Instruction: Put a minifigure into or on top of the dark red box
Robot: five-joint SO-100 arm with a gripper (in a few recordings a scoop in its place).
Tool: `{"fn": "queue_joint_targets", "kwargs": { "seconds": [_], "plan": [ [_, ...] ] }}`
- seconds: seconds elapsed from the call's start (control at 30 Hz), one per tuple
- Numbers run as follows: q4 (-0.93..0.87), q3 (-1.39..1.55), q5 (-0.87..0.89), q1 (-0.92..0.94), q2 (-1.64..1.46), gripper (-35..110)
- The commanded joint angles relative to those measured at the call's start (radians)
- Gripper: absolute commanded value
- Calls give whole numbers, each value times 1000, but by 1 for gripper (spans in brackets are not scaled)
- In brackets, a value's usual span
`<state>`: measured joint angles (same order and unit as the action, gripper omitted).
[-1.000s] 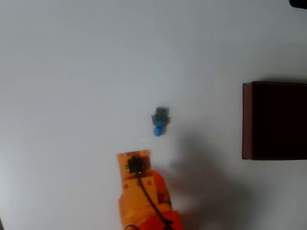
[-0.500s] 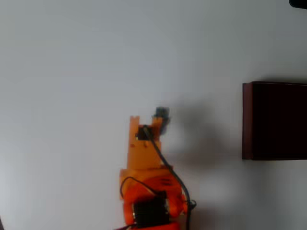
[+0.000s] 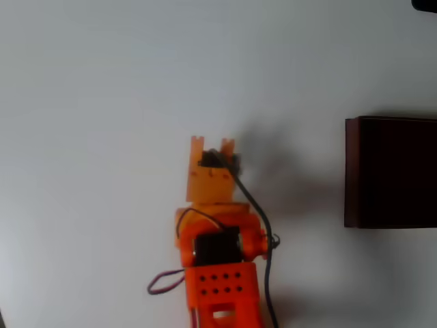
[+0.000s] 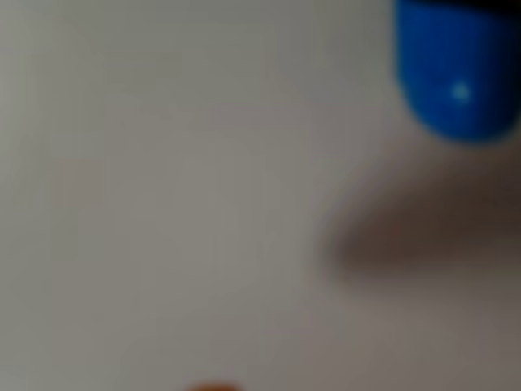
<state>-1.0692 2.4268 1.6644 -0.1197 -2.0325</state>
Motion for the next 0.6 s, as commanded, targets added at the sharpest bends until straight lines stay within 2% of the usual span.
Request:
{"fn": "queue_joint_targets", "kwargs": {
  "seconds": [0.0, 0.57],
  "plan": [
    [18, -71, -8, 2, 34, 24],
    [89, -198, -35, 23, 259, 23]
  ]
}}
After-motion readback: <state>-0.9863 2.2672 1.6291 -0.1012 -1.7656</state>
